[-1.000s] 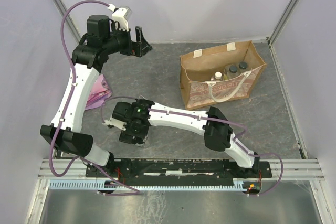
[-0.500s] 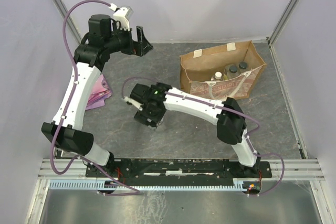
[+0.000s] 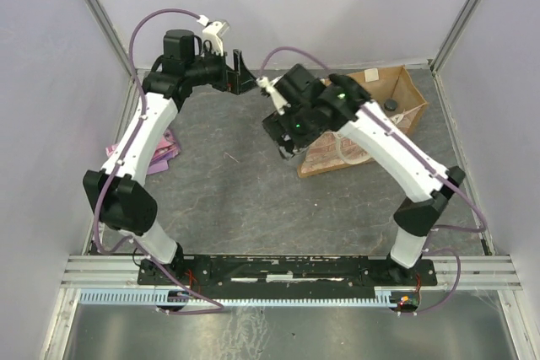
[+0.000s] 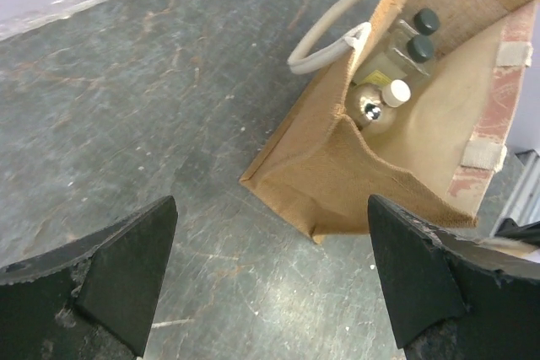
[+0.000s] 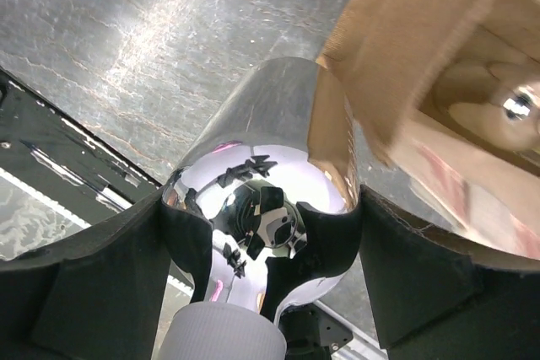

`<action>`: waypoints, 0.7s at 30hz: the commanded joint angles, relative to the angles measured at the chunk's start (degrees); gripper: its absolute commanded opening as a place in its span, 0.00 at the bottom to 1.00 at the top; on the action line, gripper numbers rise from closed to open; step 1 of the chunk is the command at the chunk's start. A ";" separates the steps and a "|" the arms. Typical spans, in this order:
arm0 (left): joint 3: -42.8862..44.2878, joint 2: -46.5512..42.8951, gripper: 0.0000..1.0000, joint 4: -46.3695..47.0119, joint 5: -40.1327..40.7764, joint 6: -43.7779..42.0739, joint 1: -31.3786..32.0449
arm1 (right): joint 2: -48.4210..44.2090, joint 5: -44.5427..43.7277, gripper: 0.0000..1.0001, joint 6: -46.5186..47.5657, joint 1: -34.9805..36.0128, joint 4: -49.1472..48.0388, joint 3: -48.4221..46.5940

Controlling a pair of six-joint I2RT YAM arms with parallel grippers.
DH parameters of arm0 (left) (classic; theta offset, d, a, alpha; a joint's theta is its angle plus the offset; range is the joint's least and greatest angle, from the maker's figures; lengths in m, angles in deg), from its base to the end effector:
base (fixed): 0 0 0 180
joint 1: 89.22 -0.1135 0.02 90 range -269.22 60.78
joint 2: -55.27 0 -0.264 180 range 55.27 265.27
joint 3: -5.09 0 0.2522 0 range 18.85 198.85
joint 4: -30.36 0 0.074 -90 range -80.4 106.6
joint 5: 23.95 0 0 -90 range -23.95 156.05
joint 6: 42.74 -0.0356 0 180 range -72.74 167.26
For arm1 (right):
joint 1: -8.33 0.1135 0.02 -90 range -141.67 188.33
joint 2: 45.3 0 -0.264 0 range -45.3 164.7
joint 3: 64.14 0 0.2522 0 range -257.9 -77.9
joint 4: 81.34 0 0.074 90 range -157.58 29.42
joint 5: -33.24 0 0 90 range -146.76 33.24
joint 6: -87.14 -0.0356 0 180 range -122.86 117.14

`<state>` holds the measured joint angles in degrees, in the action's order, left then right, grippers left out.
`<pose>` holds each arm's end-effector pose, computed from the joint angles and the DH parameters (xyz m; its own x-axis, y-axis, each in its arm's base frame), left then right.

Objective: Place the personal care products into the canvas bag

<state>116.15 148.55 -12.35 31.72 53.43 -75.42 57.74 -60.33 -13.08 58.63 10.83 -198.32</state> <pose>0.3536 -0.1075 0.4105 -0.4815 0.0269 -0.8760 0.6456 0.6868 -0.3338 0.2243 0.2667 0.4053 -0.6828 -0.5452 -0.4863 -0.6376 0.7697 0.0323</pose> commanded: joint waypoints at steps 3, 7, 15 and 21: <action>-0.69 5.20 1.00 12.18 -11.54 3.40 1.27 | -9.35 -5.42 0.00 -3.81 -4.06 6.02 -10.11; 2.16 9.00 1.00 14.49 -11.48 4.46 5.07 | -11.11 -7.75 0.00 -3.32 -7.56 6.10 -12.35; 9.22 16.89 1.00 16.55 -10.54 7.51 11.72 | -10.88 -7.58 0.00 0.76 -15.26 3.60 -15.58; 12.65 21.24 0.99 17.55 -10.58 8.53 13.79 | -9.70 -4.28 0.00 3.66 -21.14 -0.89 -12.27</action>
<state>125.02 168.22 1.57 22.35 59.42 -61.93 49.02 -65.71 -12.33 40.30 19.75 -210.76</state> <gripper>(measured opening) 0.997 0.854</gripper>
